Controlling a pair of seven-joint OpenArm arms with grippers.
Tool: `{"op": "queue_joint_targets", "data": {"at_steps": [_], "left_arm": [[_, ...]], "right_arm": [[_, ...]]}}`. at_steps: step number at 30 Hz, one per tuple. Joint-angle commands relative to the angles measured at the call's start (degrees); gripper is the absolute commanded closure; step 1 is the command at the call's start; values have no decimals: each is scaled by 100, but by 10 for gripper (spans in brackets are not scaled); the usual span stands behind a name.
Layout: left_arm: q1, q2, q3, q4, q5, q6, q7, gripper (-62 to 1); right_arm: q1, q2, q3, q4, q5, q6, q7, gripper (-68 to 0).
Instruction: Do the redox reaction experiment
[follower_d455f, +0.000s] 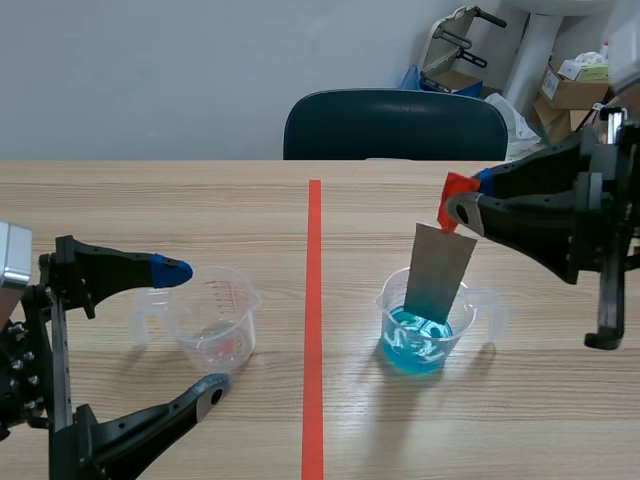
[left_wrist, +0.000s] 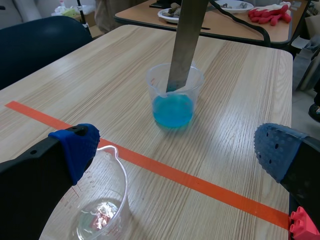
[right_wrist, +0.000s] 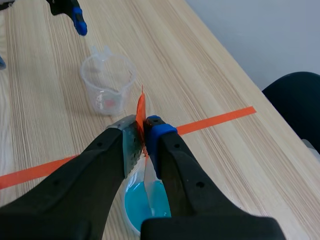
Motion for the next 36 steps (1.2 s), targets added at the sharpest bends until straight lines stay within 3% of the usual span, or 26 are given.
{"op": "queue_joint_targets", "data": {"at_steps": [1, 19, 36], "left_arm": [[13, 17, -57, 35, -31, -17, -96, -623], [13, 17, -57, 35, -31, -17, -94, -623], [13, 17, -57, 35, -31, -17, -96, -623]], "right_arm": [[155, -46, -74, -46, -26, 44, 157, -9], [651, -745, -549, -927, -1287, 44, 566, -8], [667, -785, -549, -960, -1373, 44, 612, -8]]}}
